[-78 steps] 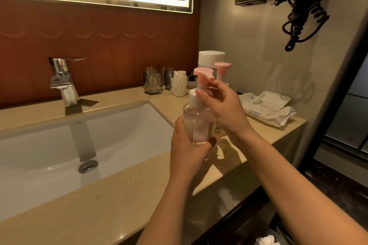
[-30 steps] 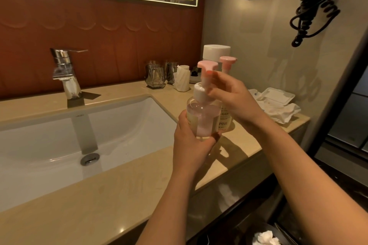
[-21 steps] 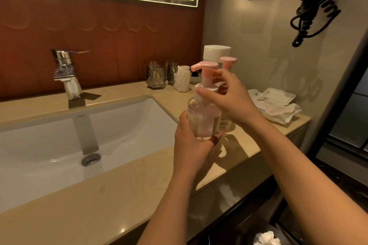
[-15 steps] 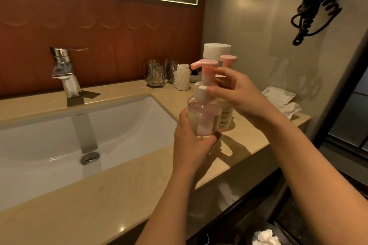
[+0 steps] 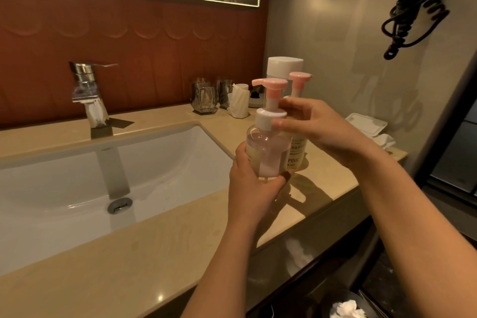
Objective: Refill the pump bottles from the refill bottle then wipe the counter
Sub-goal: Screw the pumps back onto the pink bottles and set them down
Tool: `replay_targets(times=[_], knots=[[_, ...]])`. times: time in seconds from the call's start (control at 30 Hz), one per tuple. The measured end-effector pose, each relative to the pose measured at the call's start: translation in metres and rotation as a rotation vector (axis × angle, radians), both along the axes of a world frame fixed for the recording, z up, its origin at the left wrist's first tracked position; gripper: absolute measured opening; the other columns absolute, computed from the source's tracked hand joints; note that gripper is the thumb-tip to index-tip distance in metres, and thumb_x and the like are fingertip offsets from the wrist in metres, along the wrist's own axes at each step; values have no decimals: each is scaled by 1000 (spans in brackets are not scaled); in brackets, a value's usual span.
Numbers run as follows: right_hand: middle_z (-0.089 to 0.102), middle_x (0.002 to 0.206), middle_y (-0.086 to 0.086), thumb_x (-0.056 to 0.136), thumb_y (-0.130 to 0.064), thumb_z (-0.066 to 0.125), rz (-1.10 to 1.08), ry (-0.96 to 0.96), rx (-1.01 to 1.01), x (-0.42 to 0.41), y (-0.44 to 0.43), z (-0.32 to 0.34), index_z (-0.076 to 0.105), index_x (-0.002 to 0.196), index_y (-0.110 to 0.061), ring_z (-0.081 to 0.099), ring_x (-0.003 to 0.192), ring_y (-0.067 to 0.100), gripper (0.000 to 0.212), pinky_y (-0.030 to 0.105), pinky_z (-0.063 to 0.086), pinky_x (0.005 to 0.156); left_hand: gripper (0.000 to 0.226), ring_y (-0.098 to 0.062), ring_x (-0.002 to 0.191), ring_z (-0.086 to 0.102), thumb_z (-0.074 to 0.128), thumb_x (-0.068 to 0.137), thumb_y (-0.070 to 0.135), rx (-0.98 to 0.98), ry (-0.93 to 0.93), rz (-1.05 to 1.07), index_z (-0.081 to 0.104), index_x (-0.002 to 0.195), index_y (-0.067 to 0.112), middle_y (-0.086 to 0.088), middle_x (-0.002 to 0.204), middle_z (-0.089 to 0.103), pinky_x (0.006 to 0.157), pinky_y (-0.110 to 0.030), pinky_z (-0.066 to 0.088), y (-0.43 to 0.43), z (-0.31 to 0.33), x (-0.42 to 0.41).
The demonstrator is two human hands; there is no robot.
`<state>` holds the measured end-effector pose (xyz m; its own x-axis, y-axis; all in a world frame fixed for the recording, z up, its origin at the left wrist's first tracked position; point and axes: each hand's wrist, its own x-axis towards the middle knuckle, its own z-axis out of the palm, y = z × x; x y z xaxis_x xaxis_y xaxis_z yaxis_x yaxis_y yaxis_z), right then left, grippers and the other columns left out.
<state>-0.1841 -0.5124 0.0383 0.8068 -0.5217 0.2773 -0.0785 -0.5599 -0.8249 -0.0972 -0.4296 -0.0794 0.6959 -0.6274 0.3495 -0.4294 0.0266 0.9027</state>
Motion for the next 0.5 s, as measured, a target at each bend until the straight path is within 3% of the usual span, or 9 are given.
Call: replay_targets(times=[0.1, 0.27, 0.5], knots=[[59, 117, -10, 81, -24, 68, -58, -43, -25, 2, 0, -1, 54, 124, -22, 54, 110, 8, 46, 36, 42, 99, 90, -12, 119, 48, 82, 67, 38, 2, 4, -1, 27, 138, 35, 11, 133, 47, 96, -36, 50, 0, 1, -1], [55, 112, -6, 73, -32, 75, -199, -124, -99, 13, 5, -12, 50, 117, -20, 52, 99, 7, 52, 15, 43, 74, 90, -12, 119, 48, 83, 68, 36, -10, 35, -20, 27, 139, 35, 10, 134, 46, 95, -31, 48, 2, 5, -4], [55, 126, -2, 86, -37, 59, -87, -85, -77, 9, 8, -6, 48, 129, -17, 52, 112, 13, 48, 21, 44, 83, 89, -5, 113, 47, 83, 66, 41, -28, 44, -21, 28, 135, 39, 16, 129, 46, 85, -20, 43, 3, 4, -4]])
